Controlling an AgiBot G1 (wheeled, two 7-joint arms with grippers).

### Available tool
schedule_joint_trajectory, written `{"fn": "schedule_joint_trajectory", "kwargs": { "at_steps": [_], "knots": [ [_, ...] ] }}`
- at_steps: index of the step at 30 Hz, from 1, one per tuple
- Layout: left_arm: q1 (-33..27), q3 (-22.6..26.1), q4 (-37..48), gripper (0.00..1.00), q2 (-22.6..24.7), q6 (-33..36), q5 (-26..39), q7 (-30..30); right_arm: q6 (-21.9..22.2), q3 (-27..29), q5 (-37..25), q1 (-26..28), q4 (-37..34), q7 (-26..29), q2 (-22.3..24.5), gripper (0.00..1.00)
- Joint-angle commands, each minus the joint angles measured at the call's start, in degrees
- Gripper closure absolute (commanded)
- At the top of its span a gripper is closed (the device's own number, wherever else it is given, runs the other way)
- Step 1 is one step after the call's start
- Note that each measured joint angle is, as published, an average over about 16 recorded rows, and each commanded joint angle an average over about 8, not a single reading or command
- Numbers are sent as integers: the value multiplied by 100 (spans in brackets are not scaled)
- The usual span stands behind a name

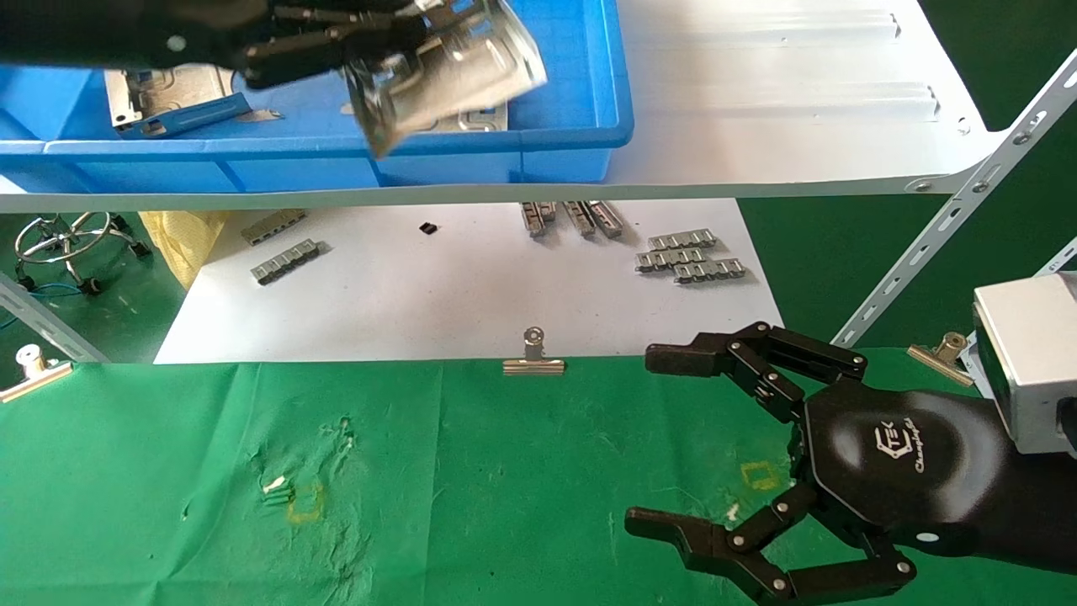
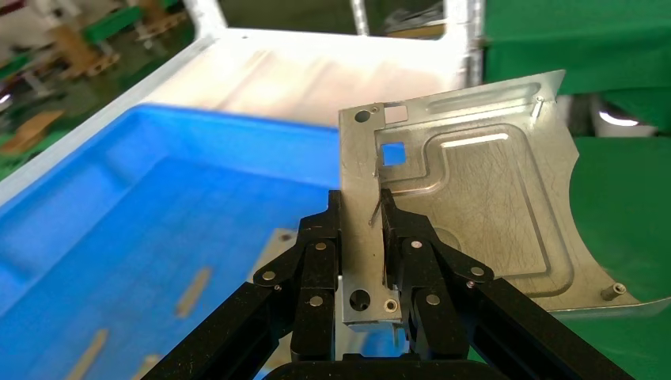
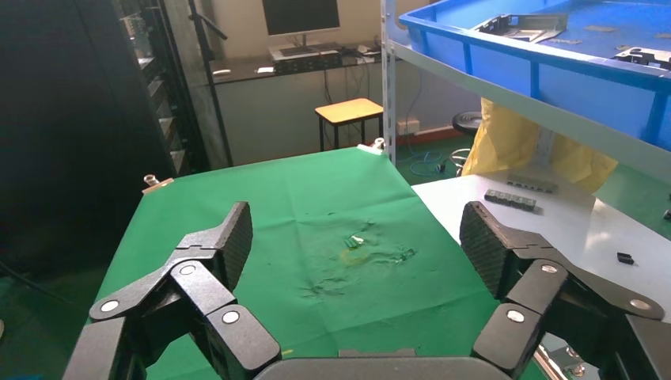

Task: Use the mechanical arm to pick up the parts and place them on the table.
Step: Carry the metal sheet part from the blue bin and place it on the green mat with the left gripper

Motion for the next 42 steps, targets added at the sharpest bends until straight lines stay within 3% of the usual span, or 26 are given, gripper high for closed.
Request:
{"fn": "schedule_joint_trajectory", "kwargs": {
  "at_steps": [1, 6, 12, 16, 24, 31, 42],
  "knots": [
    [16, -30, -37, 100, -42, 396, -44, 132, 0, 0, 0, 0, 0, 0, 0, 0],
    [482, 173, -995, 100, -421, 487, -558, 237, 0, 0, 0, 0, 0, 0, 0, 0],
    [1308, 588, -2590, 100, -1300, 446, -1619, 251, 0, 0, 0, 0, 0, 0, 0, 0],
    [1691, 922, -3142, 100, -1781, 394, -1967, 451, 0, 0, 0, 0, 0, 0, 0, 0],
    [2207, 1527, -3262, 100, -2224, 371, -2103, 1289, 0, 0, 0, 0, 0, 0, 0, 0],
    [2389, 2128, -3157, 100, -2229, 40, -1336, 2318, 0, 0, 0, 0, 0, 0, 0, 0],
    [2879, 2231, -2640, 97, -2106, -511, -1109, 2927, 0, -1, 0, 0, 0, 0, 0, 0]
  ]
}}
